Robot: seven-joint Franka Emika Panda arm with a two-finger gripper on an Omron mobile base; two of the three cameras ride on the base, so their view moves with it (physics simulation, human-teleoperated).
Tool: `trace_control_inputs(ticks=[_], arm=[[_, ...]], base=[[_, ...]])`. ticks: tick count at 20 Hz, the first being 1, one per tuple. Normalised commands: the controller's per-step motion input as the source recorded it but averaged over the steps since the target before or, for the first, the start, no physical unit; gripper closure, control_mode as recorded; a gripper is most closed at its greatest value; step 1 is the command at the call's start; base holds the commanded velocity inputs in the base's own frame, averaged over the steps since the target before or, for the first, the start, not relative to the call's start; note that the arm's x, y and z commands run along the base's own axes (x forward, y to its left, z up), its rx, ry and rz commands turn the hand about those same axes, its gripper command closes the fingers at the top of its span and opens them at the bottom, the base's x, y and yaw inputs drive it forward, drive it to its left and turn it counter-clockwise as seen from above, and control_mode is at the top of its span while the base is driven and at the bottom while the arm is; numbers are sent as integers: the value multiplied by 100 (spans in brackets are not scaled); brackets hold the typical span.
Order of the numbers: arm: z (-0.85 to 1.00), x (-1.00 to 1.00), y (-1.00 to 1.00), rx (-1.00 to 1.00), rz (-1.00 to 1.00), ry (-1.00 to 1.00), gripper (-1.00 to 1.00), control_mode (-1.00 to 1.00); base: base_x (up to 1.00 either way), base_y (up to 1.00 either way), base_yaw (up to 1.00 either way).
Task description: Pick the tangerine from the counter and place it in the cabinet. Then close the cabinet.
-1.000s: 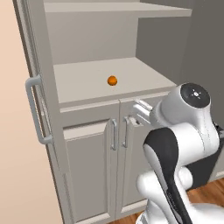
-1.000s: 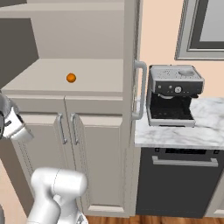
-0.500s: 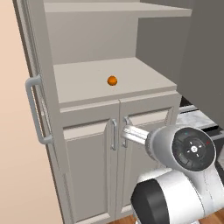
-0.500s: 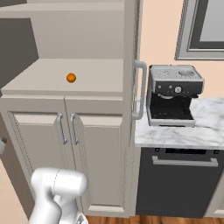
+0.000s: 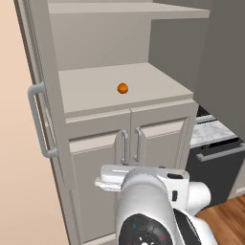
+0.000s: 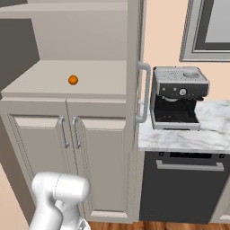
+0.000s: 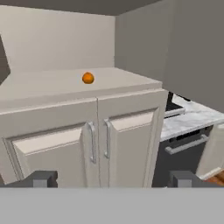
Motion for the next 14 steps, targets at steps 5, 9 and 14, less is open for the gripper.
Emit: trace_control_inputs(ticks=[5,9,14], arm=[[-5,-82,42,-37,7,-60,-100,-100],[-3,-57,38,-29,3,-65,-100,-100],[0,-4,48,-19,1,-39,-100,-100]], base=[[0,0,0],[0,0,0],[0,0,0]])
